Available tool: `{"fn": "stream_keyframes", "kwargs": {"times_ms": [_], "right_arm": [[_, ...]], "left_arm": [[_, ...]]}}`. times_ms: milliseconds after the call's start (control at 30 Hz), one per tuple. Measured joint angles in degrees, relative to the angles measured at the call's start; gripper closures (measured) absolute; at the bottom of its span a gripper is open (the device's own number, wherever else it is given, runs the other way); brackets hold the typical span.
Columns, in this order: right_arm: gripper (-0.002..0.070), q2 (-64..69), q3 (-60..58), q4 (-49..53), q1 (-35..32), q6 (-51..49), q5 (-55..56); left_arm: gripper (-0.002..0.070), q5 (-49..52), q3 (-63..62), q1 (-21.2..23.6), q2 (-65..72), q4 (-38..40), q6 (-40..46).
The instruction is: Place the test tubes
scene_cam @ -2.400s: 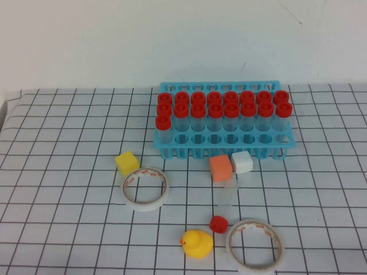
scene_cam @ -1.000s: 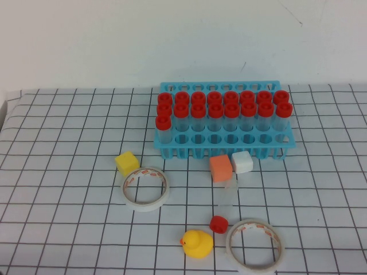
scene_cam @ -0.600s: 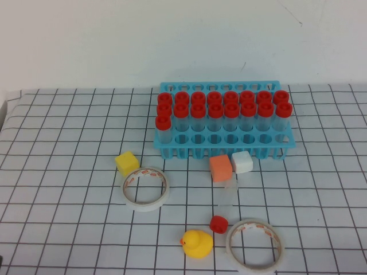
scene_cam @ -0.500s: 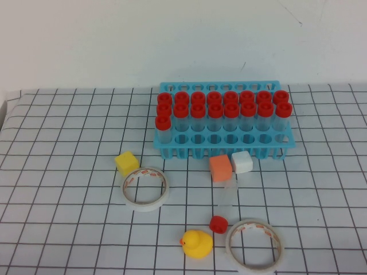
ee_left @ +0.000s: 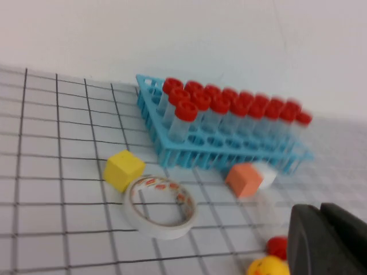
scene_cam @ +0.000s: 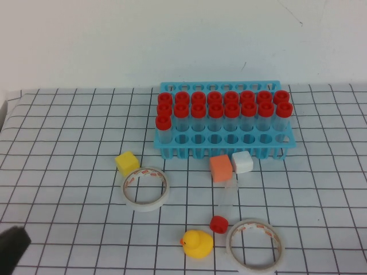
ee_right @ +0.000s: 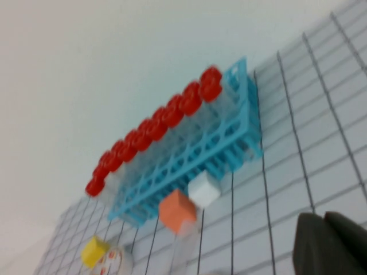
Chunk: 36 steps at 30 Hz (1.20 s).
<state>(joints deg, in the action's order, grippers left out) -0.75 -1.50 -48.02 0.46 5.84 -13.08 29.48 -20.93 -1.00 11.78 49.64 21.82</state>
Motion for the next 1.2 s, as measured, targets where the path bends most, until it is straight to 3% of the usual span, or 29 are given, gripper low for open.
{"fn": "stream_keyframes", "kwargs": {"times_ms": [200,633,833,1200], "right_arm": [[0.0678,0.00,0.00,-0.37,0.00,0.70,6.27],[0.0678,0.00,0.00,-0.37,0.00,0.70,3.21],[0.0678,0.00,0.00,-0.37,0.00,1.27,0.94],[0.0678,0.00,0.00,-0.37,0.00,1.40,-1.45]], "left_arm": [[0.0677,9.85,-16.38,0.00,16.90,-8.41,10.67],[0.0677,24.33,-39.52,-0.97,50.07,-10.18,36.33],[0.0677,28.58,-48.10,-8.02,62.35,-13.92,42.12],[0.0675,28.96,-63.41,-23.15,81.86,-32.13,43.51]]}}
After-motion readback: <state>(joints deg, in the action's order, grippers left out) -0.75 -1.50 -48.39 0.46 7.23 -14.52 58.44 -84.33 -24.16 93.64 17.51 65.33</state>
